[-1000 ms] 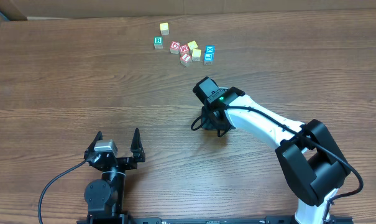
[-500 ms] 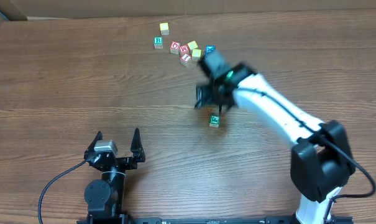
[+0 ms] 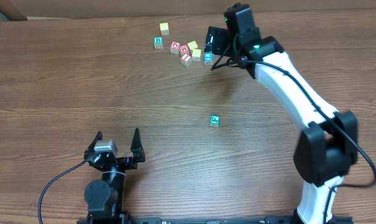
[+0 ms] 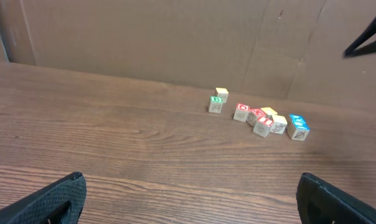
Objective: Flip 4 blocks
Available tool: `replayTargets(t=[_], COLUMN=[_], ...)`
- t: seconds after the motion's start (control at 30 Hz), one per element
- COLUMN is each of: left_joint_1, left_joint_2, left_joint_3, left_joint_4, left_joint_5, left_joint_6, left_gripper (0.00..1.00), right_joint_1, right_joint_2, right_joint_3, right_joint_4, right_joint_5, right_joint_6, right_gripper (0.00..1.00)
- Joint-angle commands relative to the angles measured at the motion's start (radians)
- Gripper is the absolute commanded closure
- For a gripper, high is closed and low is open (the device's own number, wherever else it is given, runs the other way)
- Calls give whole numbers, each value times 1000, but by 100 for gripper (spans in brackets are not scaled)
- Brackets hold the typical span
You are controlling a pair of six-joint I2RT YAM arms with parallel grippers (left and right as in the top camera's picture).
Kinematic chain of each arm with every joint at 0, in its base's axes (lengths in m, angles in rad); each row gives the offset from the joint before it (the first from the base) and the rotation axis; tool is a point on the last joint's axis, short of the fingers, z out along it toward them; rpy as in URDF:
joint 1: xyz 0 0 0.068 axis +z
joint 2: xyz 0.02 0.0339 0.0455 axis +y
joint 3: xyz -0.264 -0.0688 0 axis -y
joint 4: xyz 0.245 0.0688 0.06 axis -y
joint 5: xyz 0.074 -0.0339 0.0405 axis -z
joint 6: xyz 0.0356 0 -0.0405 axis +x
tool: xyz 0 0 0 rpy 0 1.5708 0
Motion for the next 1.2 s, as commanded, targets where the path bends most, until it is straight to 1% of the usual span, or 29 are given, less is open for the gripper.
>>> replayTargets(t=[0.0,0.07,0.17,0.23,0.33,0.43,0.53,0.7,0.87,0.93,1.17], left_joint_1=[-5,-5,-5,-5,-5,-5,-5,-5,-5,-5,-5], left_joint_2=[-10,-10,-10,-10,-10,-10,-10,-10,-10,-10,-10], left_joint_3=[-4,-4,-4,-4,-4,-4,-4,-4,-4,-4,-4], left_joint_4=[-2,-2,-2,-2,-2,-2,-2,-2,-2,-2,-2], left_joint_5=[-6,-6,-6,-6,-6,-6,-6,-6,-6,-6,-6], left_joint_6=[22,22,22,22,22,22,22,22,22,22,22], left_gripper=[0,0,0,0,0,0,0,0,0,0,0], right_joint_1=[4,4,4,4,4,4,7,12,13,13,13], right_joint_2=[100,142,198,235,276,306,323,350,350,350,327], right_joint_3=[9,9,9,8,7,7,7,6,6,6,7], right_joint_4=[40,70,112,139,172,191,205,251,266,266,239], right_joint_5=[35,35,35,35,35,34,34,34,34,34,34], right_joint_6=[-9,-9,-9,-8,-9,-32,-32,-98,-98,-98,-98], right_gripper=[9,10,14,20,22,26,27,27,27,33,64])
